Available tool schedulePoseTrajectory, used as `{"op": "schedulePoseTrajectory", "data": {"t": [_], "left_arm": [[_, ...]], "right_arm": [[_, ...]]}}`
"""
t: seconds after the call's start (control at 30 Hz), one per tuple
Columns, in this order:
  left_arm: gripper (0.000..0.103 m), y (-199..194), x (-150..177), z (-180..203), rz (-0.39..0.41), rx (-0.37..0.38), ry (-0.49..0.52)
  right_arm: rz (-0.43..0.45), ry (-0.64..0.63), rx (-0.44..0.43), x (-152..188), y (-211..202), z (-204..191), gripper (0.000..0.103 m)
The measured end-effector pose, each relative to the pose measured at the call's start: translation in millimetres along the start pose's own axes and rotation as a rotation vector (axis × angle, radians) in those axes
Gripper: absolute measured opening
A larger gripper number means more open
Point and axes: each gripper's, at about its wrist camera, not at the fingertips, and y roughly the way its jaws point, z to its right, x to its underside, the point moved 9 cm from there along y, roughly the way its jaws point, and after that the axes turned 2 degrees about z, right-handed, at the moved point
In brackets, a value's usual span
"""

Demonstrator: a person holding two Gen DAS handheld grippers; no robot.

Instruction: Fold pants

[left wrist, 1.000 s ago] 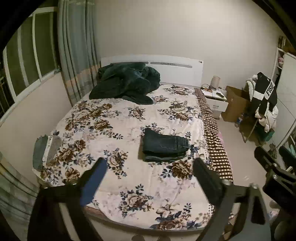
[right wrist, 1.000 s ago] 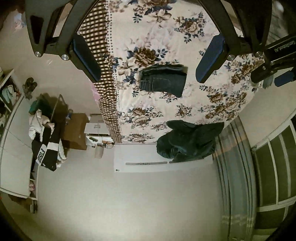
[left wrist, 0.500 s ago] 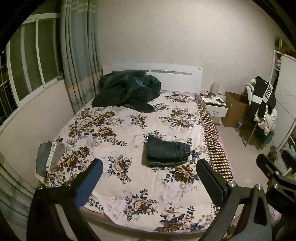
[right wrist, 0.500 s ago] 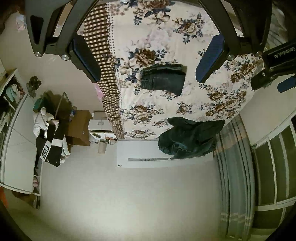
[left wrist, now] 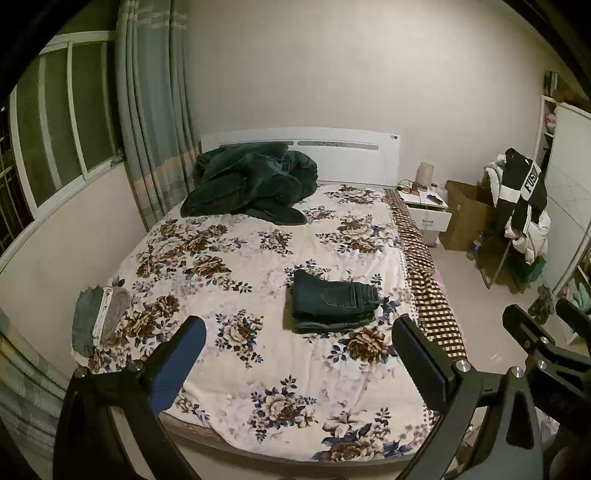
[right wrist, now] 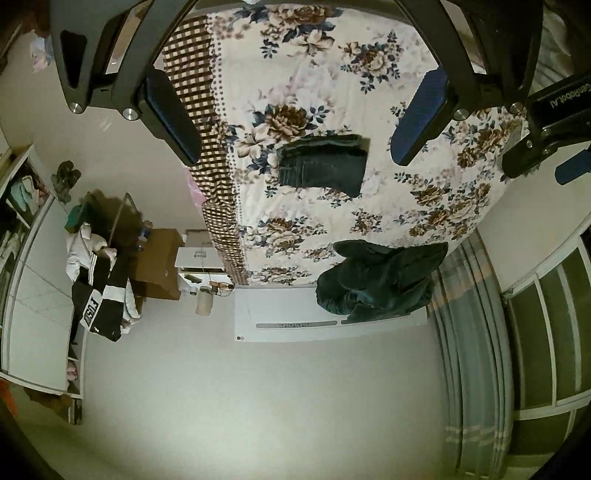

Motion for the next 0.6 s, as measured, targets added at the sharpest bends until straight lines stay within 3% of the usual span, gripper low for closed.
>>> {"op": "schedulePoseTrajectory", "data": {"t": [0.6], "left_arm": [[0.103, 1.2, -3.3, -8.2, -0.010, -0.005, 0.017]], "right_arm": [[-0.017, 0.010, -0.002, 7.4, 0.0, -6.6, 0.103]]}}
